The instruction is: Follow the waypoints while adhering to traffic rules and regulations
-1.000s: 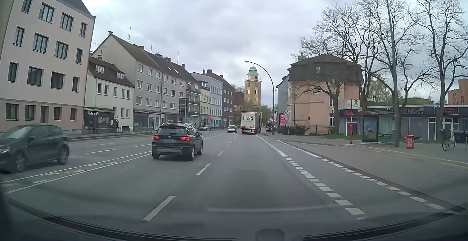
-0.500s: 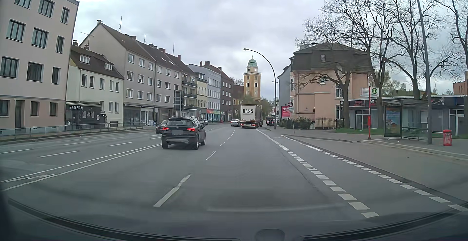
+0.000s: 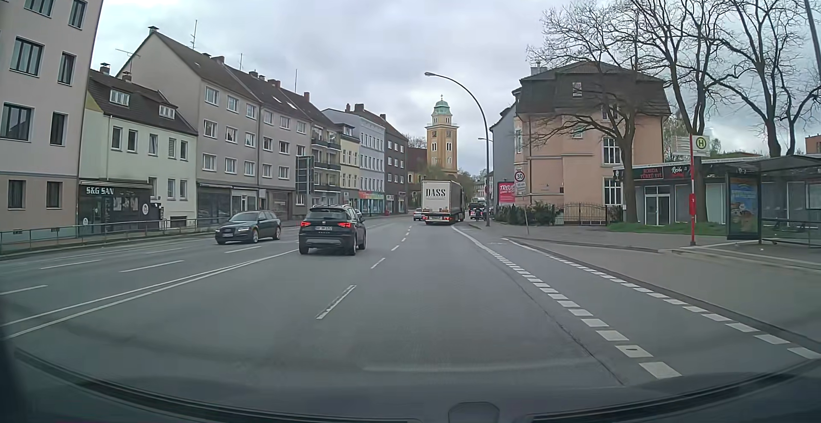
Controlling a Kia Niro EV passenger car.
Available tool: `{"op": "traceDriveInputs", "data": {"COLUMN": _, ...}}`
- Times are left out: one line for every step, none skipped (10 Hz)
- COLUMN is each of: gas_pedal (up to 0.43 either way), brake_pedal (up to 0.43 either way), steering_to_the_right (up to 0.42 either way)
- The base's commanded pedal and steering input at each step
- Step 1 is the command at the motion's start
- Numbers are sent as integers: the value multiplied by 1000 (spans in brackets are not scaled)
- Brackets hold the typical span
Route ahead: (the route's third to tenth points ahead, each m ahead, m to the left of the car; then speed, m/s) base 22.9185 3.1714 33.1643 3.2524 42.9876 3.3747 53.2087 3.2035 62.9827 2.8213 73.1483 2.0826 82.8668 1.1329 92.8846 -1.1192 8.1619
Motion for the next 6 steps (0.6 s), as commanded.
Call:
{"op": "traceDriveInputs", "data": {"gas_pedal": 87, "brake_pedal": 6, "steering_to_the_right": 0}}
{"op": "traceDriveInputs", "data": {"gas_pedal": 87, "brake_pedal": 0, "steering_to_the_right": 0}}
{"op": "traceDriveInputs", "data": {"gas_pedal": 98, "brake_pedal": 0, "steering_to_the_right": 0}}
{"op": "traceDriveInputs", "data": {"gas_pedal": 98, "brake_pedal": 0, "steering_to_the_right": -1}}
{"op": "traceDriveInputs", "data": {"gas_pedal": 98, "brake_pedal": 0, "steering_to_the_right": -1}}
{"op": "traceDriveInputs", "data": {"gas_pedal": 98, "brake_pedal": 0, "steering_to_the_right": -2}}
